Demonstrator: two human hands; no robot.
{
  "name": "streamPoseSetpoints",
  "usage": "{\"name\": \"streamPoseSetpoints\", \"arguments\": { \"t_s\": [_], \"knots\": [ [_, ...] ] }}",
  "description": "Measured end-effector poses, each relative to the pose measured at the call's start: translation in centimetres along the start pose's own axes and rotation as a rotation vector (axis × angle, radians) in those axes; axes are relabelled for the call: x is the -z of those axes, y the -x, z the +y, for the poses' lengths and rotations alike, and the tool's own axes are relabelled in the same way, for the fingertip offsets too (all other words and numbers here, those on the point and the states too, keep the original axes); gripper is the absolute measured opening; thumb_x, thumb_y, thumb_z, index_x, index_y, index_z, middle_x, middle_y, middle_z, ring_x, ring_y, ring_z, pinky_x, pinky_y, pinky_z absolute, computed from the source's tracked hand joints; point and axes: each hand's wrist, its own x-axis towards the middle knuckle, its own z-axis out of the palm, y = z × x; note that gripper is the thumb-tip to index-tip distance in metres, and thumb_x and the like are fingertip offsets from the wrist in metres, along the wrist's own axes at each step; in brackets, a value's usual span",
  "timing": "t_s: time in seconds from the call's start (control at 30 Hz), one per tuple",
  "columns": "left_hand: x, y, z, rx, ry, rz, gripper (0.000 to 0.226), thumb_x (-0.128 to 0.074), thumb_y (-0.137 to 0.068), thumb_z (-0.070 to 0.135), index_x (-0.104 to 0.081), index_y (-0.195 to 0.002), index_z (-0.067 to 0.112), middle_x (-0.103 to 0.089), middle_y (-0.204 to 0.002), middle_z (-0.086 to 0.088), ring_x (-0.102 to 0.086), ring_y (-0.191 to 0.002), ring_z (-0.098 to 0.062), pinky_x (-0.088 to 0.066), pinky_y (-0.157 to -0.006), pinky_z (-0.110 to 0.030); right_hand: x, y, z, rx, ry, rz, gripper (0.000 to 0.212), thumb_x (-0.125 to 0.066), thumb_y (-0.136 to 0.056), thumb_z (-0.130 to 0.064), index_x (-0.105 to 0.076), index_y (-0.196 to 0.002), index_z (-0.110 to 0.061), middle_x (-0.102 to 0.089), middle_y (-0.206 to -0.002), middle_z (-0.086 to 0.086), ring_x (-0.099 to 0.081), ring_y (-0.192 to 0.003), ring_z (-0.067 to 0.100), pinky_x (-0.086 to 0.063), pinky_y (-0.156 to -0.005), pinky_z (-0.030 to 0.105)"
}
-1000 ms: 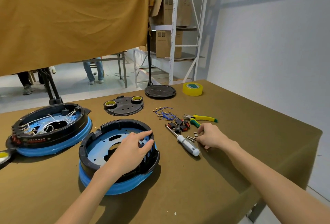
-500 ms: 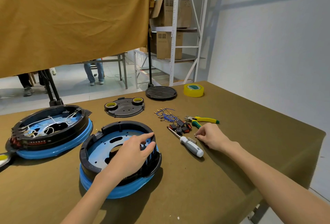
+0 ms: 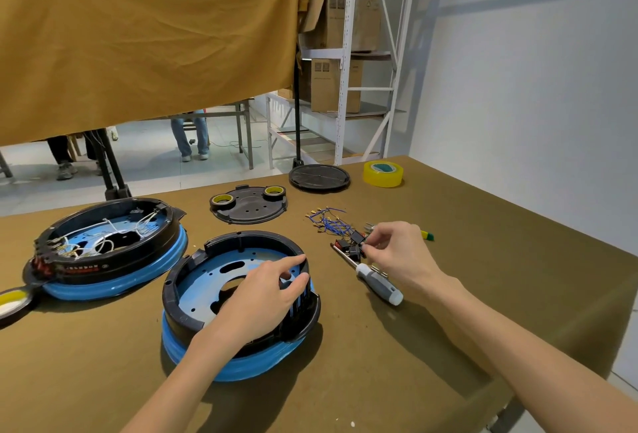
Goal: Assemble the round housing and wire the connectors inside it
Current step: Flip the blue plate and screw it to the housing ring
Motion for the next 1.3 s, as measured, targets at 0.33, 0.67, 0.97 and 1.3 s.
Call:
{"name": "streamPoseSetpoints", "arguments": {
  "t_s": [0.33, 0.67, 0.97, 1.3],
  "knots": [
    [0.0, 0.2, 0.0, 0.053, 0.016, 0.041, 0.069, -0.053, -0.098, 0.059, -0.028, -0.156, 0.031, -0.063, -0.128, 0.004, -0.065, -0.098, -0.007, -0.059, -0.087, -0.031, -2.8, -1.9, -6.2, 0.185, -0.141, -0.33, 0.004, -0.076, -0.089, -0.008, -0.078, -0.09, -0.011, -0.076, -0.07, 0.0, -0.074, -0.064, 0.012, -0.062, -0.066, 0.026],
    [-0.1, 0.4, 0.2, 0.117, 0.017, 0.021, 0.063, -0.052, -0.098, 0.06, -0.036, -0.149, 0.028, -0.068, -0.114, 0.003, -0.071, -0.097, -0.02, -0.061, -0.085, -0.045, -3.6, -2.9, -8.7, 0.414, 0.242, -0.468, 0.023, -0.063, -0.094, -0.002, -0.08, -0.107, -0.009, -0.076, -0.1, 0.003, -0.057, -0.07, -0.002, -0.044, -0.062, 0.002],
    [-0.1, 0.4, 0.2, 0.107, 0.009, 0.027, 0.063, -0.051, -0.098, 0.061, -0.037, -0.148, 0.027, -0.067, -0.112, 0.006, -0.071, -0.093, -0.014, -0.062, -0.081, -0.04, -3.8, -3.2, -8.7, 0.347, 0.201, -0.493, 0.022, -0.062, -0.093, -0.006, -0.081, -0.103, -0.009, -0.075, -0.088, -0.004, -0.065, -0.073, 0.001, -0.051, -0.065, 0.008],
    [-0.2, 0.2, 0.1, 0.079, -0.014, 0.052, 0.063, -0.051, -0.098, 0.06, -0.037, -0.149, 0.026, -0.068, -0.124, 0.004, -0.065, -0.092, -0.003, -0.06, -0.084, -0.027, -4.0, -3.8, -6.7, -0.072, -0.274, -0.531, 0.009, -0.073, -0.091, -0.006, -0.081, -0.094, -0.011, -0.079, -0.084, 0.008, -0.072, -0.07, 0.01, -0.059, -0.067, 0.021]
  ]
}}
